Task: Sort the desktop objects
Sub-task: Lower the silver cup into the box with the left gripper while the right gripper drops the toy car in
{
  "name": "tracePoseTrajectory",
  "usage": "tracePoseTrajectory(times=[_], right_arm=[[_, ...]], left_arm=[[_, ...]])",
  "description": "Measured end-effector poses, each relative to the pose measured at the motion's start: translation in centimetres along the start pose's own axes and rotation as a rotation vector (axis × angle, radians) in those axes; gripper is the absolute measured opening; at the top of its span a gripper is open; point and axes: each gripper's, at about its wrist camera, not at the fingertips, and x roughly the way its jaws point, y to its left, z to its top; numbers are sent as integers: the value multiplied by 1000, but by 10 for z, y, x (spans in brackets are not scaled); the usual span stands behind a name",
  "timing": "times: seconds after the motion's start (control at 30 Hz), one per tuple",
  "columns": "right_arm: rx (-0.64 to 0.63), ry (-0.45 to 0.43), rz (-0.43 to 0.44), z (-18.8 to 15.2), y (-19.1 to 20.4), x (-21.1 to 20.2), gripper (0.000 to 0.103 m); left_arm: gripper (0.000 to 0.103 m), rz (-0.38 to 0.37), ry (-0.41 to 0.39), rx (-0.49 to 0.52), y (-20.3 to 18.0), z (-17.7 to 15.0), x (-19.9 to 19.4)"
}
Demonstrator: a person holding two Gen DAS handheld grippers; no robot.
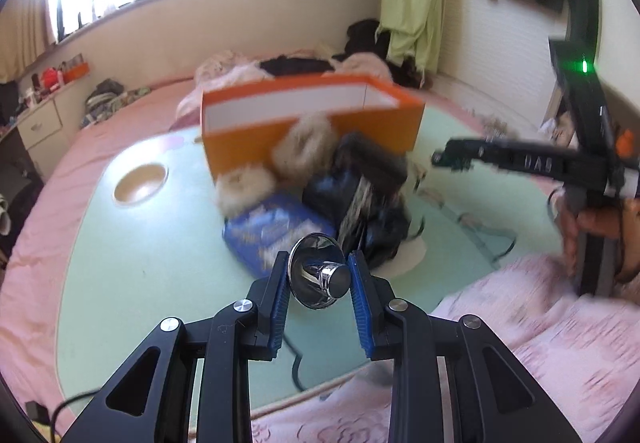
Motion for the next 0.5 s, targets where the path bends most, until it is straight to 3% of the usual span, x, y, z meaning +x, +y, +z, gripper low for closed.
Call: tracePoseTrajectory(times=[0.1, 0.23, 0.37, 0.47, 0.5], right_arm=[[0, -21, 33, 15, 7, -7, 30], [-38, -55, 37, 47, 22, -4, 30], [-36, -35, 30, 75, 27, 21, 30], [-29, -2, 3, 88, 27, 48, 30], [-28, 16, -4, 90, 26, 56, 30]], left_arm=[[27, -33, -39, -19, 4, 32, -7], [27, -13, -62, -37, 16, 83, 6], [27, 9, -30, -85, 28, 127, 49], [28, 43, 18, -97, 33, 140, 88], [34, 52, 44, -110, 35, 142, 100]])
